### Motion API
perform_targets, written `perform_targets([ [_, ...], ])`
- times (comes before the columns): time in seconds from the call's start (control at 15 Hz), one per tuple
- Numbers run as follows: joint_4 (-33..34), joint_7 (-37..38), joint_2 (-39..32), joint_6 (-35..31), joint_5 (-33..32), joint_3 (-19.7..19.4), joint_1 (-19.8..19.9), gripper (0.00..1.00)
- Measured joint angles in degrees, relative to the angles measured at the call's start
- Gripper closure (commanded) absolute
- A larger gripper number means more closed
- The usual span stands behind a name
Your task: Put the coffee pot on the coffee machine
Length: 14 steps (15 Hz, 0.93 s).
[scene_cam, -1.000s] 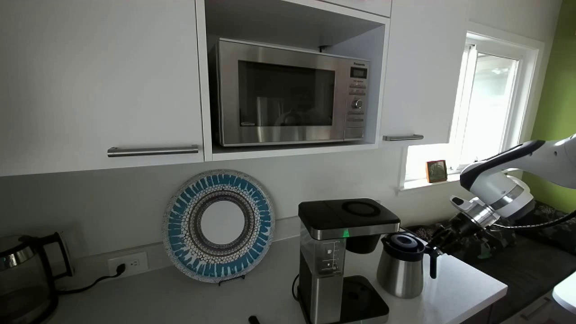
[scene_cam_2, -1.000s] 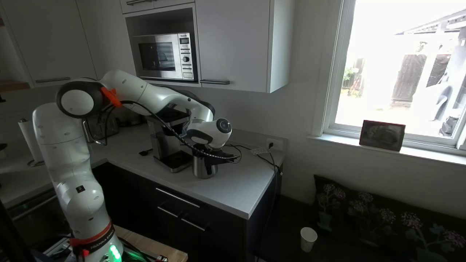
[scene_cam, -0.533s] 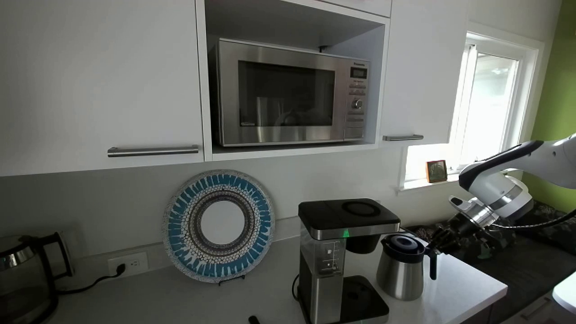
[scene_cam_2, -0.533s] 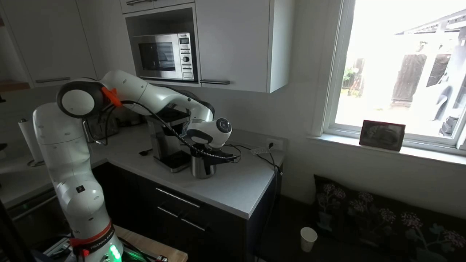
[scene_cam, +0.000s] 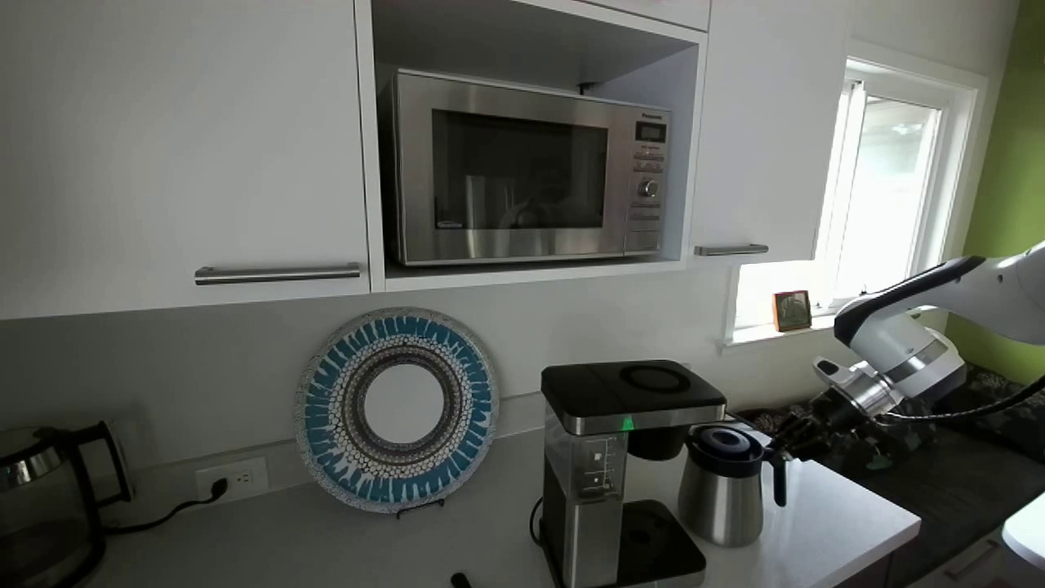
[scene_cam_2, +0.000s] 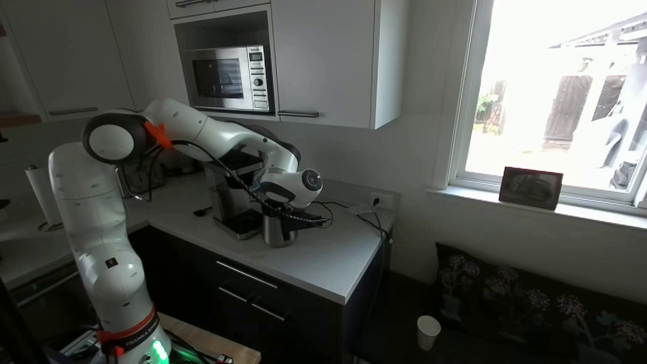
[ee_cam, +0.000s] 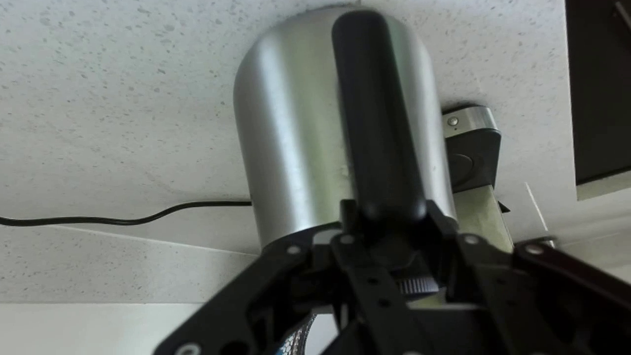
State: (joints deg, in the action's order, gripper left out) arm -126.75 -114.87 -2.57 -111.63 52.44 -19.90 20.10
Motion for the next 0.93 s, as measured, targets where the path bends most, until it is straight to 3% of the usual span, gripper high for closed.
perform_targets([
  [0.93,0.8,-1.1,-0.2,3.2,1.0,-0.4,0.7,0.92],
])
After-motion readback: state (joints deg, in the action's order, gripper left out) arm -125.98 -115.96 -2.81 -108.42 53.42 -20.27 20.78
